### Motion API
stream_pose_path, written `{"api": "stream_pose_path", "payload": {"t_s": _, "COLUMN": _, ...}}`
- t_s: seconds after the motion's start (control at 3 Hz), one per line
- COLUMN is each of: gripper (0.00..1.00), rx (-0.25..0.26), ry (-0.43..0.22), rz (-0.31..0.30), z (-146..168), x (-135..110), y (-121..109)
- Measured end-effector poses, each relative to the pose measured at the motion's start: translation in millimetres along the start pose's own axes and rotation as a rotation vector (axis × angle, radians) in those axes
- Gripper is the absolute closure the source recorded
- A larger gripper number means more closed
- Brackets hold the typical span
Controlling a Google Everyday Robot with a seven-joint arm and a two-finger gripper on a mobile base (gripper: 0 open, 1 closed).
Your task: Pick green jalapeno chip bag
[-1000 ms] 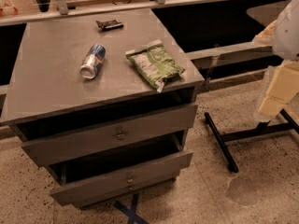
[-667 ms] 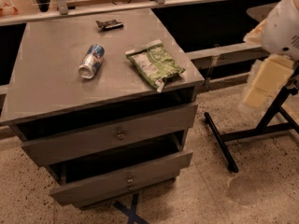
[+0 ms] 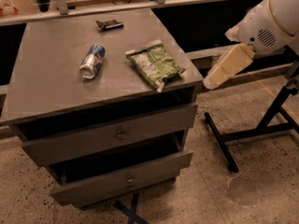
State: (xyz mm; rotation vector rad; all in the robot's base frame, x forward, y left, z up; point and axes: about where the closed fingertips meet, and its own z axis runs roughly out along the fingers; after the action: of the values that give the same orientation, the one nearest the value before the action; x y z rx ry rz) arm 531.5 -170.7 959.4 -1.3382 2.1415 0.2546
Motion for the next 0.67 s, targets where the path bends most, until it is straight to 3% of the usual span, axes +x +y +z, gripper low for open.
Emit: {"api": "stream_pose_path", "payload": {"t_s": 0.67, "gripper": 0.00, "rx": 0.028, "ry": -0.163, "rz": 0.090, "z": 64.3, "x": -25.4, "y": -38.9}}
